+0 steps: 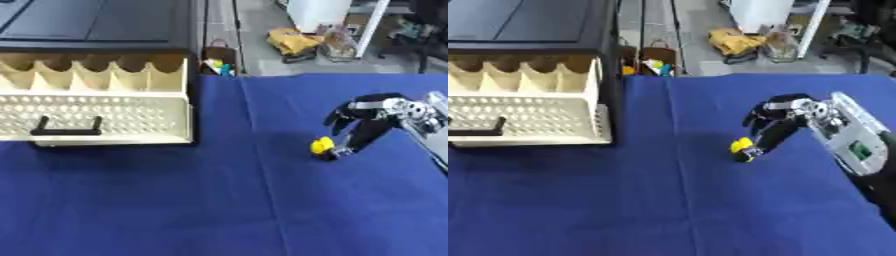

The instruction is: Pick up objects from table and place into drawer.

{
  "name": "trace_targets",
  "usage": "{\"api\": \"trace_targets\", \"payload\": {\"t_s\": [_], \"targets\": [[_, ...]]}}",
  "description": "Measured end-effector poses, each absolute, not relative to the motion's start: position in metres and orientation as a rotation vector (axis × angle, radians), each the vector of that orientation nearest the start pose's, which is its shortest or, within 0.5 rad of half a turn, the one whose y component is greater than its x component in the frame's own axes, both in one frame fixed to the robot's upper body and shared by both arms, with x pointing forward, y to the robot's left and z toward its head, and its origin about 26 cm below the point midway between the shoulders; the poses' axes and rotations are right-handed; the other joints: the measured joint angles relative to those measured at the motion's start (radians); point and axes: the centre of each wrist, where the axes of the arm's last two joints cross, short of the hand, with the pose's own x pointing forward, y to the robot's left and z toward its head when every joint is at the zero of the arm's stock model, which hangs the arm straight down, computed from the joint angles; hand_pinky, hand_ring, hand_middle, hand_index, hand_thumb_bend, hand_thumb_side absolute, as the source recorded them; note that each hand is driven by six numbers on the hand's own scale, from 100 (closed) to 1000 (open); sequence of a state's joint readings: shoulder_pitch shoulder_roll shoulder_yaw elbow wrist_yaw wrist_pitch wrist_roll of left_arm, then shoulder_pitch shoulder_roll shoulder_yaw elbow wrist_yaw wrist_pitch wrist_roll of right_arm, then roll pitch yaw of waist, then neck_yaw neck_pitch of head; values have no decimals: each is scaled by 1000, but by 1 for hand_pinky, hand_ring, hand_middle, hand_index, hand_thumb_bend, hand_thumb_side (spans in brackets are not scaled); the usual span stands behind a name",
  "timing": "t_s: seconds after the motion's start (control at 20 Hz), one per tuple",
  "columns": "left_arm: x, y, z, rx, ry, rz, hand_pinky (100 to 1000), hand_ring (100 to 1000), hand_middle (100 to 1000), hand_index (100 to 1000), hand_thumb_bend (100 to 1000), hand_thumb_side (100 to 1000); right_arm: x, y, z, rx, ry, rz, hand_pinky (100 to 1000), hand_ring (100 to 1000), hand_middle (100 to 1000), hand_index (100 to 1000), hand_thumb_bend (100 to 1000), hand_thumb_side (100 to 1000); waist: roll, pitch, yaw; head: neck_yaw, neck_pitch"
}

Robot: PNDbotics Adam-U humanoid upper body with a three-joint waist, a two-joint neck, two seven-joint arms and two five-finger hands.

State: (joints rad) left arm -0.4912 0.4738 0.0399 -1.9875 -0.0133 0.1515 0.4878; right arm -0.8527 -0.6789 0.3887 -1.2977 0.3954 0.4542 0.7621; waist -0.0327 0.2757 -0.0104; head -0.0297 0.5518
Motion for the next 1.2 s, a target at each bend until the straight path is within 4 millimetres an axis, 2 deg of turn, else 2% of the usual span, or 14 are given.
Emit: {"api": "trace_targets", "payload": {"t_s": [0.35,0.9,1.2], "targets": [[309,271,269,569,-2384,107,502,714,664,864,191,1000,433,-274,231,-484,-1002,1248,853,921,672,845,634,326,0,2,7,-9,-2],[309,271,265,564,-2374,111,492,709,663,864,187,1000,437,-284,219,-565,-942,1209,849,925,682,841,609,362,1,7,12,-17,-9],[309,270,264,556,-2370,116,489,709,663,864,184,1000,439,-286,224,-627,-951,1213,846,925,617,830,594,380,-2,7,11,-17,-10]]}}
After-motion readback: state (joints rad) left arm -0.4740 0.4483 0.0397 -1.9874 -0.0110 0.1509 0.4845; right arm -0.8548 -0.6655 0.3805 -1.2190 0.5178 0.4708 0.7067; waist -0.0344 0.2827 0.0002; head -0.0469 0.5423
